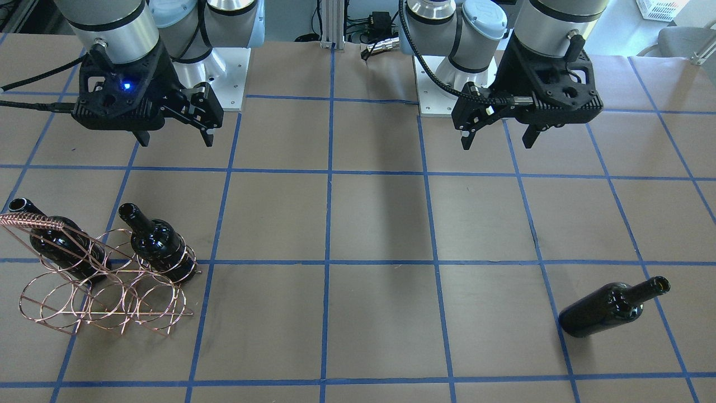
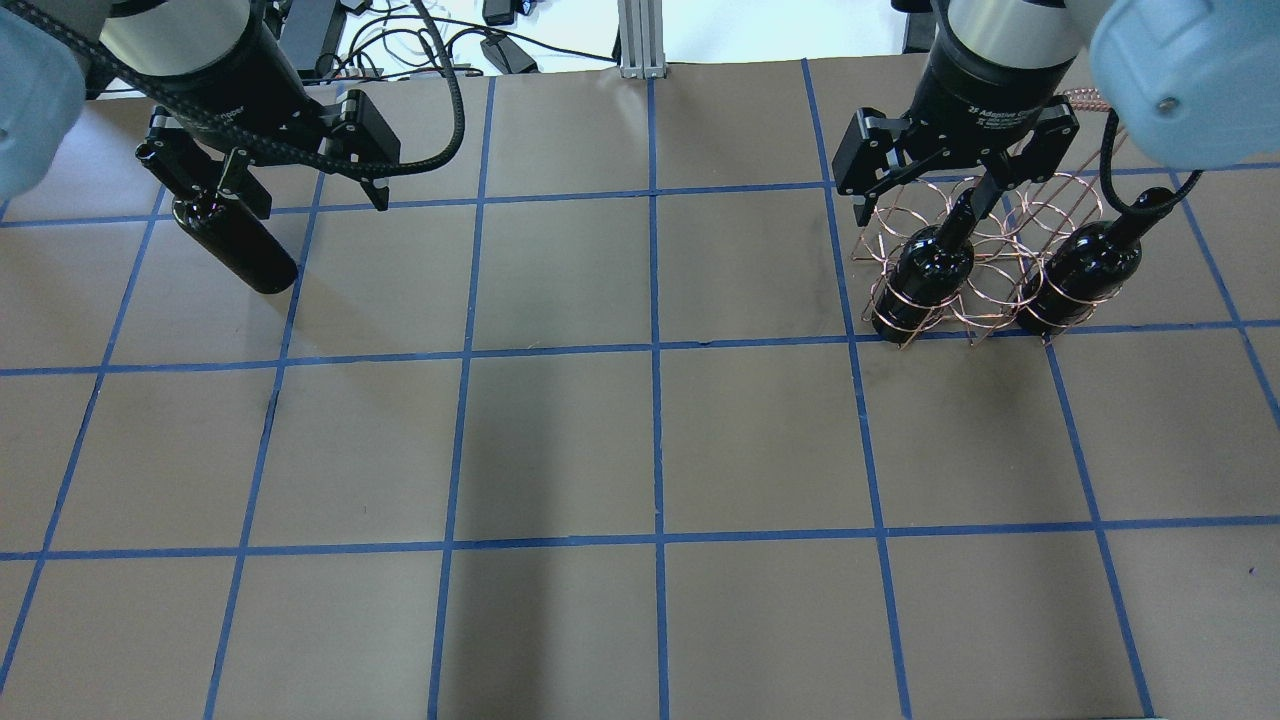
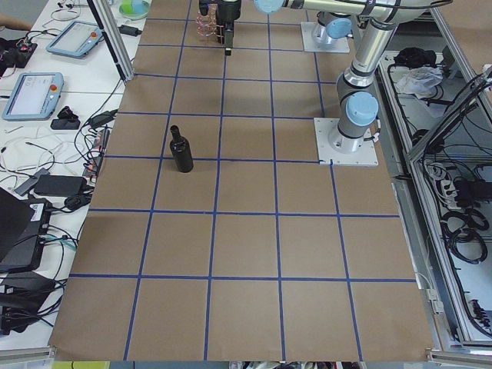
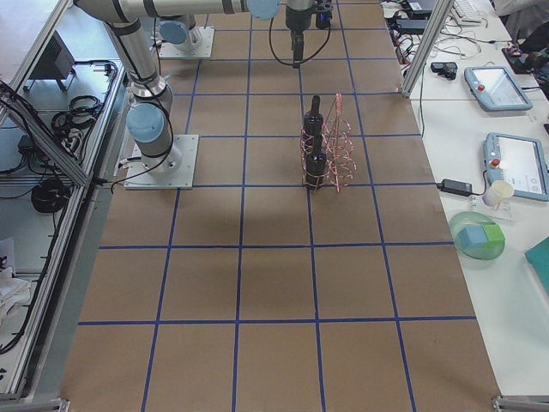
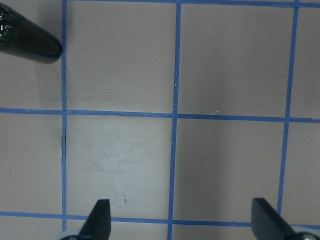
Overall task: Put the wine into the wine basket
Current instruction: 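Lower the left gripper over the standing dark wine bottle's neck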
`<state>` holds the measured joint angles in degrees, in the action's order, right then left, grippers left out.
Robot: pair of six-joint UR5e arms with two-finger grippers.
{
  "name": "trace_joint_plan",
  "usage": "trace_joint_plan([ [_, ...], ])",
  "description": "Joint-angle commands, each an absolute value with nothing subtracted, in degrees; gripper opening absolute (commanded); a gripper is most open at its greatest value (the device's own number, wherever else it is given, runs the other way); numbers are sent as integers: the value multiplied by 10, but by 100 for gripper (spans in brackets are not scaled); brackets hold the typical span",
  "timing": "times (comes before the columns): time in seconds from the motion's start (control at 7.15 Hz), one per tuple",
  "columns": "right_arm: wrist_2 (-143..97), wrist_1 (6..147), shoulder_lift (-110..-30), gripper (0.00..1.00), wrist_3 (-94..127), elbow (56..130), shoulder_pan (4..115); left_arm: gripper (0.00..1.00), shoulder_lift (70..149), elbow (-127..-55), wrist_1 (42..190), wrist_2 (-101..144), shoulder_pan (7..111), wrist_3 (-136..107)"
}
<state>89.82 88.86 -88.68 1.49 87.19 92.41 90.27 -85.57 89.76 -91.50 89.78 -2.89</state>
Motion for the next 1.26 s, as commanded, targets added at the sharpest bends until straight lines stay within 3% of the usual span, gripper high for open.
trace_joint_plan([
  [0.0, 898, 888, -887, 100, 15, 872, 924, 100, 907, -853, 880, -923, 848, 27],
  [0.42, 898, 888, -887, 100, 15, 872, 924, 100, 939, -853, 804, -916, 721, 199],
  [1.12, 899, 888, -887, 100, 15, 874, 925, 99, 1032, -850, 655, -885, 650, 332],
])
